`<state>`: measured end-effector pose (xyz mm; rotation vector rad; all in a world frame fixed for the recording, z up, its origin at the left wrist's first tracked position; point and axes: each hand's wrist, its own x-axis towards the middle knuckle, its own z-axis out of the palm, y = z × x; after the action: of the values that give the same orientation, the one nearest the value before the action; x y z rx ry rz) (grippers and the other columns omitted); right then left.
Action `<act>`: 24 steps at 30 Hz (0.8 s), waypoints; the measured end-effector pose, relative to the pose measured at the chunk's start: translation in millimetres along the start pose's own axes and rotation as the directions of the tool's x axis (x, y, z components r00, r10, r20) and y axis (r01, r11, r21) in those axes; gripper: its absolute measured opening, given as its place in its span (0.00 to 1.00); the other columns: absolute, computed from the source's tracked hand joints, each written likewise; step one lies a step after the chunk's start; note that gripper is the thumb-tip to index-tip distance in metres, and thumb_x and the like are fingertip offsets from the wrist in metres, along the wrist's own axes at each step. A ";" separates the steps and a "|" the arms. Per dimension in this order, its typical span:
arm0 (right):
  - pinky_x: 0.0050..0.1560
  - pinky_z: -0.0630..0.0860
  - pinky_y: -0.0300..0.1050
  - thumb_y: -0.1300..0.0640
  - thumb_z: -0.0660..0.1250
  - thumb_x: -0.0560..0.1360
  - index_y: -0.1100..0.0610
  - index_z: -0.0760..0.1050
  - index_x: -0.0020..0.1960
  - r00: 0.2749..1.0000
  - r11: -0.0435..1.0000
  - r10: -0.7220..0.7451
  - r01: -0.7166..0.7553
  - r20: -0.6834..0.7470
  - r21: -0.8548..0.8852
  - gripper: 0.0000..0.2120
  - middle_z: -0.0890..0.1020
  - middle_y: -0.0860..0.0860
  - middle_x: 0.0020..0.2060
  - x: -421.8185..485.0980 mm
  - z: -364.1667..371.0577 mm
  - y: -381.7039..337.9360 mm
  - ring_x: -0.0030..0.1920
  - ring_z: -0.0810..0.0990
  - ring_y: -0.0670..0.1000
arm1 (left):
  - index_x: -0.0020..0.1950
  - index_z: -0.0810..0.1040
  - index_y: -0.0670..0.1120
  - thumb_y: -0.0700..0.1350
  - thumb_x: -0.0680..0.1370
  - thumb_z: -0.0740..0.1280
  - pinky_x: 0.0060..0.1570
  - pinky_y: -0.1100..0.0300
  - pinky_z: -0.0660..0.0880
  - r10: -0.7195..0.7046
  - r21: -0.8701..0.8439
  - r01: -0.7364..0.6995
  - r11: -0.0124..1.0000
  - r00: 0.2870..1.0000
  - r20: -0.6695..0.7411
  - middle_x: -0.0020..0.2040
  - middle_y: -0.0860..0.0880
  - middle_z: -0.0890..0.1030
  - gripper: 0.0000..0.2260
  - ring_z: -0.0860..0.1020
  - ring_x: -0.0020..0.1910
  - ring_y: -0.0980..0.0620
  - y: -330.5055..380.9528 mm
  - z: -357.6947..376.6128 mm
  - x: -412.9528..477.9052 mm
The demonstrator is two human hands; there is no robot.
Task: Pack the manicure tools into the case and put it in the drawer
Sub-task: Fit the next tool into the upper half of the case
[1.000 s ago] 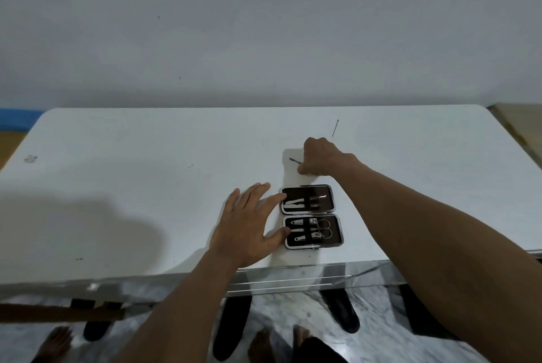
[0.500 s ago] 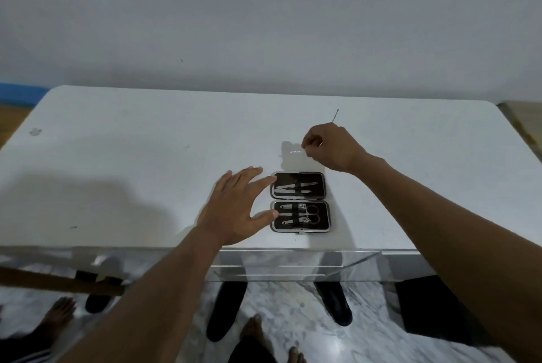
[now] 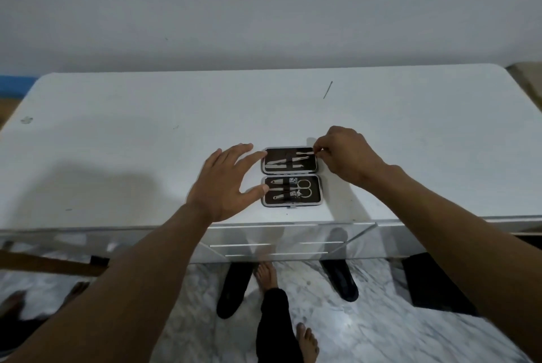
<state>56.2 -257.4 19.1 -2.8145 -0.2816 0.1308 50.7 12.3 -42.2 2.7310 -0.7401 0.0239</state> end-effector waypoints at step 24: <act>0.49 0.76 0.49 0.65 0.61 0.74 0.58 0.81 0.52 0.984 0.971 -0.161 0.171 0.074 -0.165 0.13 0.81 0.56 0.46 8.5 -0.9 -20.1 0.48 0.79 0.59 | 0.75 0.60 0.60 0.68 0.76 0.55 0.75 0.49 0.51 -0.020 -0.020 0.020 1.000 1.000 -0.004 0.76 0.53 0.63 0.29 0.59 0.75 0.54 -0.1 0.6 -0.1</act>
<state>61.0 -237.1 25.7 -2.9431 -0.5660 0.1611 50.6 12.3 -42.8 2.7186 -0.7085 0.0171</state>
